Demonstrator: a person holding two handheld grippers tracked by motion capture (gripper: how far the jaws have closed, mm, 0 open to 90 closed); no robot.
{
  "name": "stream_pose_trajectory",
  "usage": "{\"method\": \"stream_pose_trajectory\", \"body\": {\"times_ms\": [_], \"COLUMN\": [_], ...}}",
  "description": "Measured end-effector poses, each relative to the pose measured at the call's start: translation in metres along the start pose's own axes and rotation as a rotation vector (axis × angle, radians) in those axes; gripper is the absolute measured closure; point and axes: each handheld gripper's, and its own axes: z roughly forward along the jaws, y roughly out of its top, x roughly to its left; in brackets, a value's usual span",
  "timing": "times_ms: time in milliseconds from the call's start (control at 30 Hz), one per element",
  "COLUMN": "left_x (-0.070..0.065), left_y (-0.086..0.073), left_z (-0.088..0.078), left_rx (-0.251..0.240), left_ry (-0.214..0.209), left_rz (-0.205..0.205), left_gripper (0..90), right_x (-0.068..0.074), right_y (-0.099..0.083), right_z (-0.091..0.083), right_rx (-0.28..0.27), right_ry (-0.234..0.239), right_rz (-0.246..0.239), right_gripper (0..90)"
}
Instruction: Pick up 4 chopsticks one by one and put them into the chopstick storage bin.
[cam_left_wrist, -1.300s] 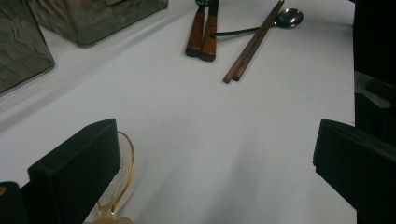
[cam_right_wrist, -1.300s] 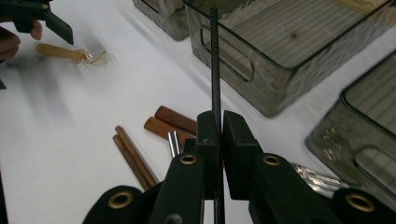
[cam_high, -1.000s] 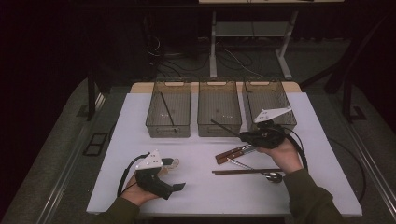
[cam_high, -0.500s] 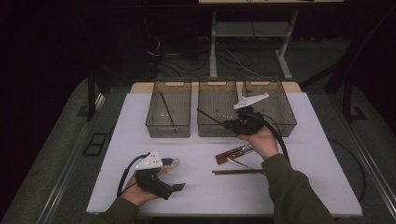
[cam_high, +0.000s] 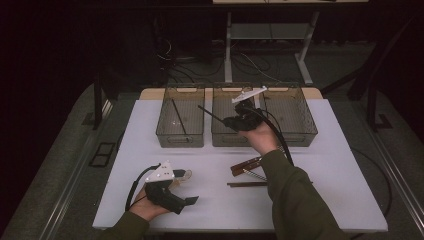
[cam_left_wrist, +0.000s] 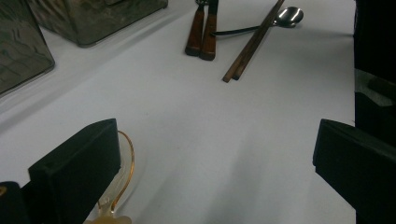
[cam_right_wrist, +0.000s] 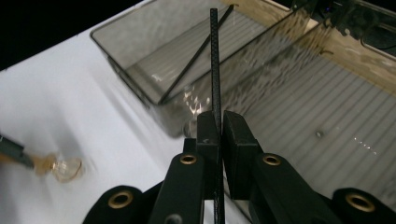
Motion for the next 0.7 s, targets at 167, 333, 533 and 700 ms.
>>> {"method": "stream_pose_trajectory", "body": {"times_ms": [167,333,533,700], "left_x": [0.0,0.0,0.0,0.001], "left_y": [0.0,0.001,0.001,0.001], "left_z": [0.0,-0.001,0.0,0.001], "left_rx": [0.0,-0.002,-0.006,-0.006], "left_ry": [-0.001,-0.003,-0.011,-0.013], "left_rz": [0.006,0.004,0.002,0.003], "left_gripper": [0.0,0.0,0.0,0.0], "right_x": [0.006,0.013,0.019,0.02], "right_y": [0.017,0.035,0.058,0.072], "right_z": [0.016,0.033,0.056,0.078], "right_rx": [0.016,0.036,0.057,0.064], "right_ry": [-0.006,-0.01,-0.023,-0.037], "right_rz": [-0.011,-0.016,-0.012,0.003], "right_gripper": [85.5,85.5,85.5,85.5]}}
